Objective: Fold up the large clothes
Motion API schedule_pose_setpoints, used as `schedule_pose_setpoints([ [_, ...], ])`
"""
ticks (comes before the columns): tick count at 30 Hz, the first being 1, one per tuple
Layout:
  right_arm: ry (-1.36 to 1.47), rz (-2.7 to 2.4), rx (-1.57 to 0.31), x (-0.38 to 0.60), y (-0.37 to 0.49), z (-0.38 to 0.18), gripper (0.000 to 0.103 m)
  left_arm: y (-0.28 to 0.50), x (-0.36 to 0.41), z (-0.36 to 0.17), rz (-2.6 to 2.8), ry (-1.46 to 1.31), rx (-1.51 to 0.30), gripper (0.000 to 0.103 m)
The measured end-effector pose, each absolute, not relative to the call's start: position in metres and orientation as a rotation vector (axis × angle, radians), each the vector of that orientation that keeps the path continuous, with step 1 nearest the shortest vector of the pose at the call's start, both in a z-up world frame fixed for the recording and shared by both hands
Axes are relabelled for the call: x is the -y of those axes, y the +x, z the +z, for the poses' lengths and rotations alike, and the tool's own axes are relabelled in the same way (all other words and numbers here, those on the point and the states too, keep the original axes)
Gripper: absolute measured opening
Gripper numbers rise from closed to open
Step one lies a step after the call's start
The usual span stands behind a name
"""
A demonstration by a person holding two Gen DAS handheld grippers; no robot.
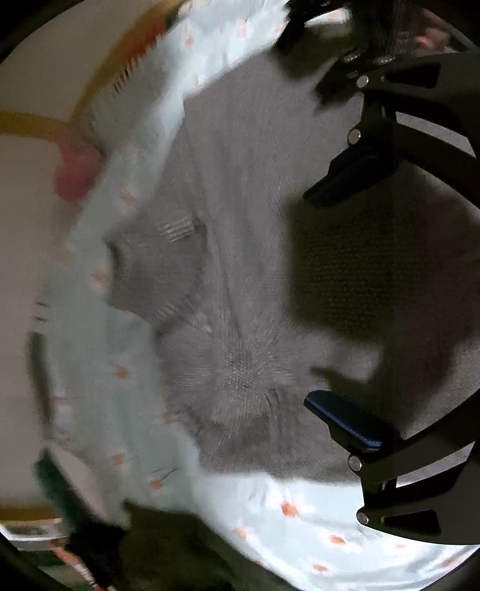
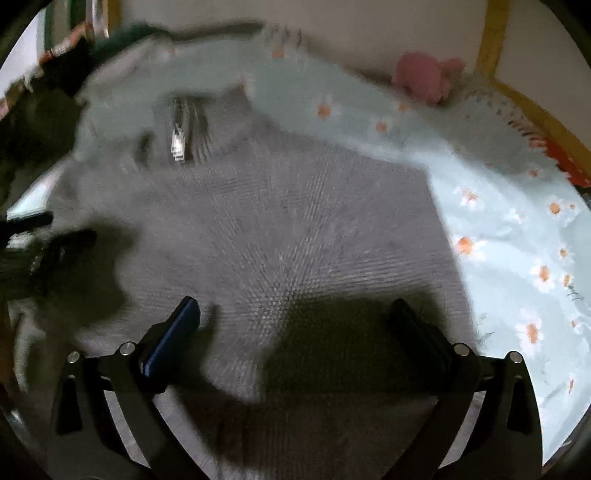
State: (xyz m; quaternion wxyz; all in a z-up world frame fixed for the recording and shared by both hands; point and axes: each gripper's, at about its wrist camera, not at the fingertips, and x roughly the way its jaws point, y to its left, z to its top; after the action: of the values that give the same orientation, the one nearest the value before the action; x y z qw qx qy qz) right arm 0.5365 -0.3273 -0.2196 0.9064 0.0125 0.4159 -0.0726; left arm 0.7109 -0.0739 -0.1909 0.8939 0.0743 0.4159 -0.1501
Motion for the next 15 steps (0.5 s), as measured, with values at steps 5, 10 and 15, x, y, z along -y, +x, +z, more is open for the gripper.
schedule_pose_setpoints([
  [5, 0.031, -0.112, -0.933, 0.324, 0.543, -0.256, 0.101, 0.703, 0.074, -0.241, -0.288, 0.176, -0.912, 0.099],
  [10, 0.025, -0.031, -0.845, 0.333, 0.524, -0.242, 0.1, 0.679, 0.064, -0.226, -0.372, 0.199, -0.863, 0.098],
  [15, 0.027, 0.035, -0.742, 0.355, 0.449, -0.225, 0.1, 0.599, 0.005, -0.22, -0.436, 0.166, -0.784, 0.098],
])
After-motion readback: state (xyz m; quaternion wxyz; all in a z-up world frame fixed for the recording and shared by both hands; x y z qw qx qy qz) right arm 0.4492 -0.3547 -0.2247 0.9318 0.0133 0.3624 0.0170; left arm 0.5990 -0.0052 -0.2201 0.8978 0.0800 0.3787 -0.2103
